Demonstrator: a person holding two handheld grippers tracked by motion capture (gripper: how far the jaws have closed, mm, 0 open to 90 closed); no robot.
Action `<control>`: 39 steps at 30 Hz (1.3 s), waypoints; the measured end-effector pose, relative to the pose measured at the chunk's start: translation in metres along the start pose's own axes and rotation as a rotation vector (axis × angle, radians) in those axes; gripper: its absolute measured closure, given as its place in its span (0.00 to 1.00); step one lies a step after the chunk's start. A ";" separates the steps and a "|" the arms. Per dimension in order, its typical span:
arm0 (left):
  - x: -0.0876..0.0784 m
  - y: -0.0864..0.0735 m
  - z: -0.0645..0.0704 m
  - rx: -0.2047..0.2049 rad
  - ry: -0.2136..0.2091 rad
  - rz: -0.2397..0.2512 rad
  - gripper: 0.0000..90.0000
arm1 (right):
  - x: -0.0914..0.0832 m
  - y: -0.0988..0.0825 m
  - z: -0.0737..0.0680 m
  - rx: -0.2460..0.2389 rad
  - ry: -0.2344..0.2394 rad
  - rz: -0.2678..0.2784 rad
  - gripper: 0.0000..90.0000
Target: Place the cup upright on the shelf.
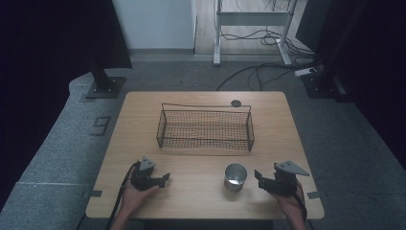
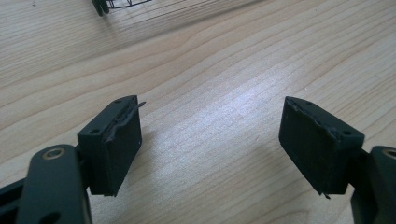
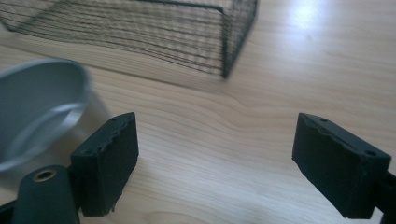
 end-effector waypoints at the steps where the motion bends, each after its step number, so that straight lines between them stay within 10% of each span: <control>1: 0.000 0.000 0.000 -0.001 0.000 -0.001 0.24 | -0.002 0.002 -0.003 -0.001 0.009 0.009 0.16; 21: 0.003 -0.002 0.000 0.015 -0.004 -0.013 0.24 | -0.035 0.021 -0.064 -0.043 0.208 0.086 0.14; 39: 0.007 -0.003 0.003 0.026 -0.008 -0.019 0.24 | -0.010 0.005 -0.094 -0.115 0.227 0.007 0.04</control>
Point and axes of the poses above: each handheld gripper's, and its own axes: x roughly forward along the jaws, y roughly out of its top, z roughly to its right, the point moved 10 cm from there along x, roughly forward along the jaws, and after that the axes turned 14 degrees about -y, right-handed, at the moved point
